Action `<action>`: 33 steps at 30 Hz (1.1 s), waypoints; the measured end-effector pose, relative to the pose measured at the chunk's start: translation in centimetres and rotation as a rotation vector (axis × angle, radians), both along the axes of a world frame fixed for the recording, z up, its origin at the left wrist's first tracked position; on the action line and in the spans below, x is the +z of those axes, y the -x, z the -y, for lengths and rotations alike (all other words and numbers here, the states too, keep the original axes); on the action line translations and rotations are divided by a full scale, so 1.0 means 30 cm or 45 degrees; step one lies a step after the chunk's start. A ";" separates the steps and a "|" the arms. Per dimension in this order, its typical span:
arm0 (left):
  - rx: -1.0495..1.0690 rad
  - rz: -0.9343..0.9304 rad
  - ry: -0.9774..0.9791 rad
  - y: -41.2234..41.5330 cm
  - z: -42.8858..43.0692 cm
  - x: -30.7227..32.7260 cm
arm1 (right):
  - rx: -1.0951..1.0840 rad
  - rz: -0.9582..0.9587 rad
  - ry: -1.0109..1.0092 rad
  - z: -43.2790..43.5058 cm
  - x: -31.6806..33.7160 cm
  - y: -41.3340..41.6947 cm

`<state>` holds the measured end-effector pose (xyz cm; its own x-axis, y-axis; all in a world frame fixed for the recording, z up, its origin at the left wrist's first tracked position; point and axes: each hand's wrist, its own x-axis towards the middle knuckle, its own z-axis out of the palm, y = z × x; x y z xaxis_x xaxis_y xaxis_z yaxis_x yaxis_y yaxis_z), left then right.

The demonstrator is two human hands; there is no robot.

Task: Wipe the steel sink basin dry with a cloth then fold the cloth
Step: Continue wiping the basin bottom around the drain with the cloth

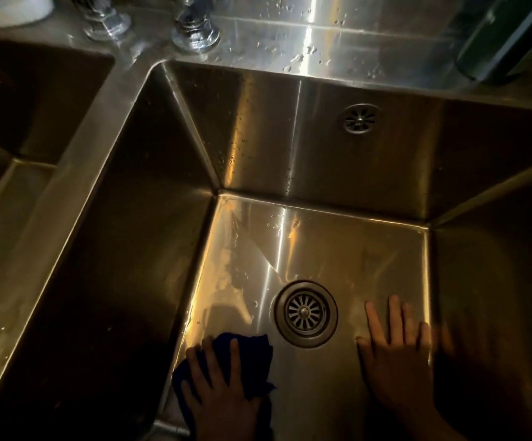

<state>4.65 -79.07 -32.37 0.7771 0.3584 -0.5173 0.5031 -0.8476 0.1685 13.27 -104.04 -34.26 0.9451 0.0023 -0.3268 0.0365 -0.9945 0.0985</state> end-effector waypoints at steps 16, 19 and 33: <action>-0.490 0.428 -0.211 -0.435 -0.133 -0.108 | 0.124 0.365 -0.025 0.019 -0.052 0.020; -0.467 0.390 -0.273 -0.558 -0.138 -0.124 | 0.101 0.420 -0.026 0.012 -0.055 0.019; -0.390 0.606 -0.253 -0.891 -0.180 -0.131 | 0.100 0.490 -0.079 0.037 -0.121 0.028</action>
